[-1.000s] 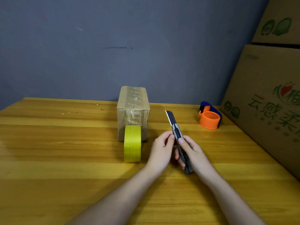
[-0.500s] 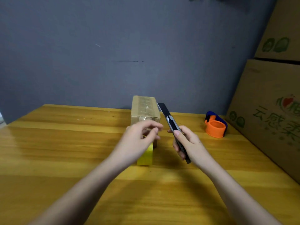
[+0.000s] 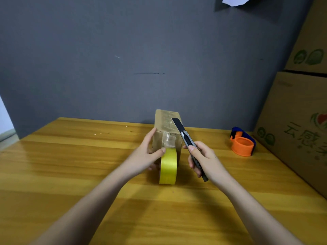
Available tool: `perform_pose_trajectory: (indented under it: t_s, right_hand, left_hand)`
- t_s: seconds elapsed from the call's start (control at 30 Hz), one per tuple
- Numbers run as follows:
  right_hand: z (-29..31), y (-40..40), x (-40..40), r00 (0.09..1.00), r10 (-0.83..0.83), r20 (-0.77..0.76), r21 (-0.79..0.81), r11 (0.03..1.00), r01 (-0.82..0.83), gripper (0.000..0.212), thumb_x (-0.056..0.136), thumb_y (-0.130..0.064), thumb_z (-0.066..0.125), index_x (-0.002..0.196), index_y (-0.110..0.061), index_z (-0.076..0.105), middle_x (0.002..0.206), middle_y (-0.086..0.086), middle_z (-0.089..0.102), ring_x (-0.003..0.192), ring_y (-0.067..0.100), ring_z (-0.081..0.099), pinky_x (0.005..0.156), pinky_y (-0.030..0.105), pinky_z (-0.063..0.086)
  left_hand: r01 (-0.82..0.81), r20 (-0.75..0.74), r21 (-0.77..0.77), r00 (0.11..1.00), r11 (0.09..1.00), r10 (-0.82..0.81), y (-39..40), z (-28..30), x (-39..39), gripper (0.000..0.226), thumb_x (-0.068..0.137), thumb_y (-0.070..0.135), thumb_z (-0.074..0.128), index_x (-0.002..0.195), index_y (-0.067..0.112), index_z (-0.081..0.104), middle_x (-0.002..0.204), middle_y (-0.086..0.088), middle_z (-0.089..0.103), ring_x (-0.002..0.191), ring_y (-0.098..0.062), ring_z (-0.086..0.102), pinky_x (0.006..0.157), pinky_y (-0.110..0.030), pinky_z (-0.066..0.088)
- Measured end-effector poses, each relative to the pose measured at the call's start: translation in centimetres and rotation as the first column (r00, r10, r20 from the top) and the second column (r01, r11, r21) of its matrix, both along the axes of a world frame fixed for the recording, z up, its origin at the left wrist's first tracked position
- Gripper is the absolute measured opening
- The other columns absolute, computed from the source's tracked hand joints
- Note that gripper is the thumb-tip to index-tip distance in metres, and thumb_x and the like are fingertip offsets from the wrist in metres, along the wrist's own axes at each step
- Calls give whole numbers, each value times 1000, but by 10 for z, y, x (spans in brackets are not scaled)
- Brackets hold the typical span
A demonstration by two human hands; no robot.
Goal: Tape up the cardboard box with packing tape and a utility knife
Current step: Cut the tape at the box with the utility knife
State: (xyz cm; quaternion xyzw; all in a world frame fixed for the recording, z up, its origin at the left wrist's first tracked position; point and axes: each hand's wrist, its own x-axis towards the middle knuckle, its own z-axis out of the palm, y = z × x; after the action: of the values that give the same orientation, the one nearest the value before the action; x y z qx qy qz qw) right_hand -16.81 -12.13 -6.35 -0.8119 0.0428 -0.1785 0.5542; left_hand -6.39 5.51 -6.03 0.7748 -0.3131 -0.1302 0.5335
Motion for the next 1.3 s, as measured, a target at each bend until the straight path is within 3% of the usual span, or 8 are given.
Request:
perform_pose_trajectory:
  t_s: [0.2, 0.4, 0.5, 0.57, 0.67, 0.83, 1.07, 1.3]
  right_hand:
    - [-1, -2, -6, 999, -2, -46, -29, 1000, 0, 21, 100, -23, 40, 107, -12, 57, 57, 1, 53, 39, 14, 39, 39, 26, 35]
    - [-1, -8, -11, 996, 1, -92, -98, 995, -10, 18, 99, -27, 42, 105, -19, 58, 58, -1, 57, 39, 12, 42, 41, 27, 37]
    - [4, -13, -17, 990, -46, -132, -263, 965, 10, 16, 98, -34, 43, 104, -25, 55, 61, -1, 61, 43, 12, 46, 45, 31, 41]
    - [11, -16, -22, 981, -108, -161, -514, 858, 10, 15, 97, -41, 41, 102, -32, 51, 67, -2, 65, 50, 11, 53, 51, 35, 45]
    - [22, -14, -28, 965, -212, -157, -860, 509, -28, 23, 96, -50, 33, 107, -33, 45, 80, -4, 67, 69, 18, 63, 58, 38, 48]
    - [34, -8, -22, 982, -184, -34, -996, 92, -17, 35, 98, -49, 23, 118, -26, 39, 96, -2, 66, 78, 26, 66, 54, 32, 43]
    - [43, -6, -12, 993, -120, -17, -997, -70, -25, 34, 100, -45, 21, 119, -23, 39, 98, 0, 64, 78, 27, 66, 52, 31, 38]
    - [47, -6, -5, 998, -63, -8, -991, -135, -17, 31, 101, -42, 23, 116, -21, 40, 98, 2, 65, 79, 29, 65, 53, 32, 36]
  left_hand:
    - [92, -42, -30, 995, 995, -94, -5, 2, 0, 78, 91, 28, 58, 141, 55, 4, 74, -3, 60, 64, -16, 57, 60, -28, 57]
    - [169, -104, -27, 980, 985, -171, -6, 0, 5, 77, 89, 27, 61, 140, 54, 11, 91, -18, 66, 75, -20, 62, 62, -33, 58]
    - [178, -116, -44, 976, 983, -182, -7, -2, 6, 77, 87, 28, 62, 137, 58, 12, 92, -21, 65, 78, -22, 62, 62, -33, 58]
    - [170, -119, -62, 977, 984, -176, -7, -5, 8, 77, 87, 28, 63, 137, 58, 13, 84, -10, 63, 74, -17, 61, 61, -31, 57]
    - [172, -115, -86, 977, 981, -181, -8, -9, 9, 79, 87, 28, 63, 138, 58, 12, 81, -2, 63, 70, -14, 60, 61, -30, 56]
    - [163, -115, -87, 978, 983, -172, -8, -11, 9, 79, 87, 29, 64, 139, 58, 11, 91, -11, 66, 75, -17, 61, 63, -30, 56]
    - [156, -126, -101, 978, 983, -168, -9, -14, 11, 79, 87, 28, 63, 137, 60, 12, 88, -15, 61, 74, -19, 57, 58, -25, 55]
    - [156, -122, -108, 978, 982, -168, -9, -16, 12, 77, 88, 28, 62, 137, 60, 12, 84, -15, 54, 74, -21, 52, 55, -24, 53]
